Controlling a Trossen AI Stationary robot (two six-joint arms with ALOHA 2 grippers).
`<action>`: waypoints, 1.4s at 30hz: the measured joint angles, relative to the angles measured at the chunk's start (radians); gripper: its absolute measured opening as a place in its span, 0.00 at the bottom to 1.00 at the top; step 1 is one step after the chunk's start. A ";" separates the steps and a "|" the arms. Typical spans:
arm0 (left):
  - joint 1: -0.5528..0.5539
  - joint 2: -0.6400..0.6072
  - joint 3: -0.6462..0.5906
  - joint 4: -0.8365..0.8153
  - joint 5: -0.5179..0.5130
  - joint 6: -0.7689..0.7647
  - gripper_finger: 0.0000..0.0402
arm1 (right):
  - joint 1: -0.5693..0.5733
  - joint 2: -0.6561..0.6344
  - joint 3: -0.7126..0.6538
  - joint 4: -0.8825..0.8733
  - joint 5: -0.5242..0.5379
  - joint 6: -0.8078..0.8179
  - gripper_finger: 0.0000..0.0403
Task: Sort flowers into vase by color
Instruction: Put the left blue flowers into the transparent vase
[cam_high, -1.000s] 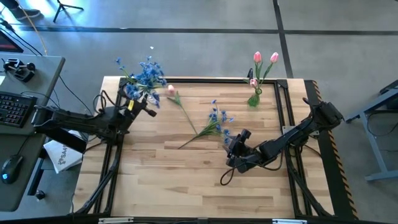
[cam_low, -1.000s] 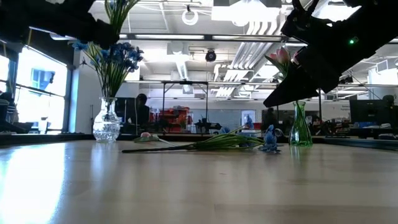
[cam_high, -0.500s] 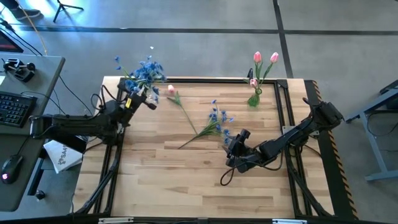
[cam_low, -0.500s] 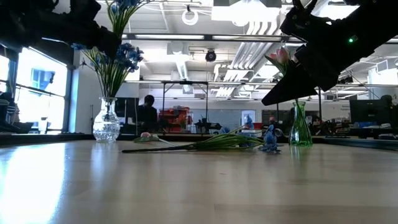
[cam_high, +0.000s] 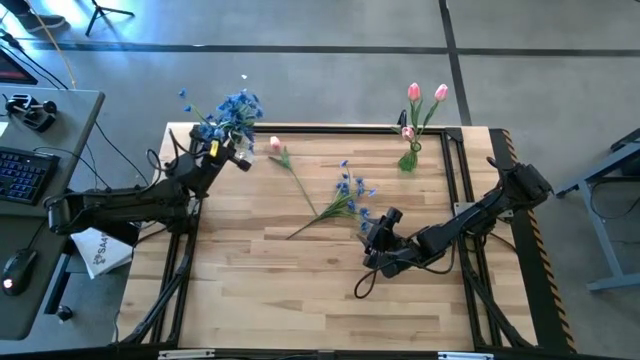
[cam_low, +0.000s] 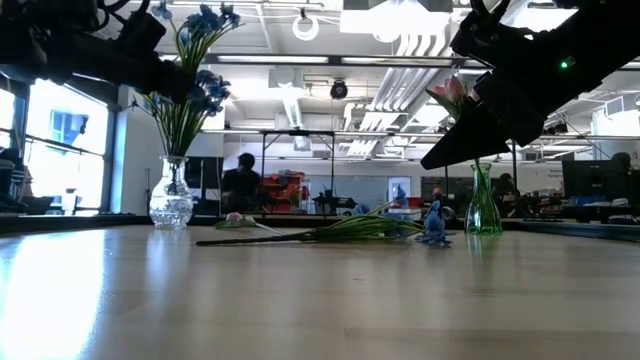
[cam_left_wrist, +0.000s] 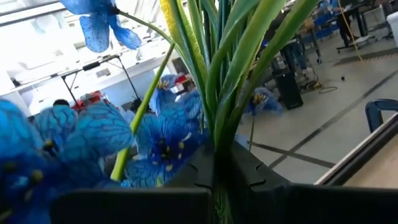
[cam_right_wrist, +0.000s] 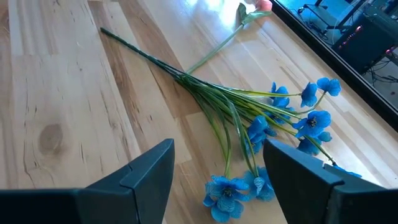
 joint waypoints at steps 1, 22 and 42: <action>0.002 0.000 0.000 -0.005 0.000 -0.001 0.00 | 0.000 0.000 0.000 0.000 0.000 0.000 0.60; 0.039 -0.003 0.055 -0.224 -0.055 -0.166 0.22 | 0.000 0.000 0.000 0.001 0.000 0.000 0.60; 0.041 -0.004 0.603 -1.304 0.196 -0.635 0.40 | 0.000 0.000 0.000 0.008 -0.022 0.000 0.60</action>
